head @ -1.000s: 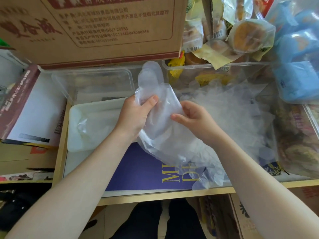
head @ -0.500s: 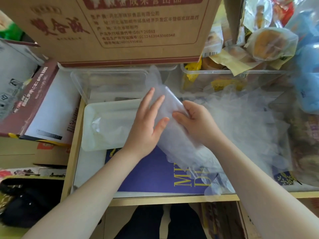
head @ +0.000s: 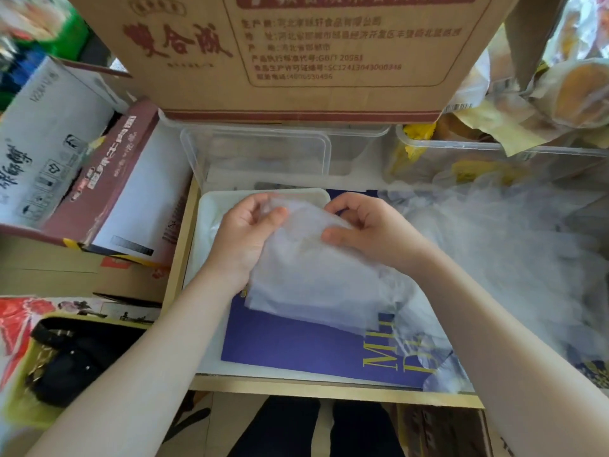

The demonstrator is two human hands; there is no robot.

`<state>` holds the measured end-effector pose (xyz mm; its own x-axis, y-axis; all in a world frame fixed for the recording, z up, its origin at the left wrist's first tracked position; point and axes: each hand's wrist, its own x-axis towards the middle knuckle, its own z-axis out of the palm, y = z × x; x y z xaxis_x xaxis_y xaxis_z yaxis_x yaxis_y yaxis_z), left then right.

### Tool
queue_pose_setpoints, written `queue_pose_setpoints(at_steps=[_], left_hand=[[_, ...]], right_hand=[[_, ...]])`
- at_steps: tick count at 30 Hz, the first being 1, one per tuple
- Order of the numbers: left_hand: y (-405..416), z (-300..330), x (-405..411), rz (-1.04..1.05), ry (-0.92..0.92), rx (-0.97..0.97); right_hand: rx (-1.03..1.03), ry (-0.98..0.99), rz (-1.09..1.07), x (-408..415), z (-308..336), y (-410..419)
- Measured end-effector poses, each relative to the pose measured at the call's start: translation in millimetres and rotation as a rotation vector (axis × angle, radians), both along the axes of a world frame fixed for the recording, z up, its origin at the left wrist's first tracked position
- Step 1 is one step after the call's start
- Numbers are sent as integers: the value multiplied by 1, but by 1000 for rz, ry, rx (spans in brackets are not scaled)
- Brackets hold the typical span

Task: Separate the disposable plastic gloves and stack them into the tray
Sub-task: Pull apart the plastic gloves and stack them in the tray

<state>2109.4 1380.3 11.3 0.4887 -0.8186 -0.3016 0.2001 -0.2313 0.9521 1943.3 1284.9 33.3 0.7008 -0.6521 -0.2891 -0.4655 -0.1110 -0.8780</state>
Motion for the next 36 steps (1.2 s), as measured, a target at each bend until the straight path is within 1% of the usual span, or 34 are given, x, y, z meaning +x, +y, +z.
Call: queue_pose_setpoints(at_steps=[2,5,6,9,11,13,15,17,19,20,22,23,24,25,26,28,30,31,32,33,35,36], left_hand=[[4,-5,22,127,-83,40],[9,-16,53,212,-222,95],[10,-20,60,228,-267,124],[12,-32,71,273,-398,225],[11,-35,71,259,-510,266],[9,-33,69,173,-696,288],[6,-32,69,32,-865,275],[4,-34,69,-181,-963,294],[5,-34,67,-376,-1099,326],[6,-34,69,-425,-1217,293],[9,-37,70,-400,-1521,171],[12,-38,69,-387,-1622,112],[13,-35,65,-415,-1642,83],[14,-35,62,-470,-1624,80],[16,-31,58,-544,-1568,129],[18,-23,53,-698,-1493,320],[15,-25,56,-796,-1453,501],[15,-26,58,-844,-1404,556],[14,-25,57,-886,-1361,595],[13,-25,57,-903,-1350,591],[10,-29,58,-910,-1385,576],[9,-30,57,-925,-1406,600]], right_hand=[[78,14,-30,12,-6,-1],[127,24,-107,37,-15,1],[112,55,-137,47,-20,3],[-18,229,-183,75,-28,15],[-73,291,-212,85,-30,23],[-166,367,-236,88,-31,27],[-270,456,-238,87,-32,27],[-343,532,-223,87,-33,26],[-360,572,-216,86,-35,25],[-365,590,-211,86,-37,25],[-380,635,-196,87,-38,24],[-376,654,-195,89,-39,24],[-365,671,-197,90,-39,24],[-352,684,-198,90,-39,24],[-347,697,-200,90,-41,23],[-377,734,-185,89,-41,23],[-460,783,-158,90,-40,25],[-509,796,-143,89,-39,27],[-565,786,-128,89,-39,31],[-656,764,-102,88,-40,36],[-945,709,-98,89,-48,48],[-1052,676,-94,89,-51,51]])
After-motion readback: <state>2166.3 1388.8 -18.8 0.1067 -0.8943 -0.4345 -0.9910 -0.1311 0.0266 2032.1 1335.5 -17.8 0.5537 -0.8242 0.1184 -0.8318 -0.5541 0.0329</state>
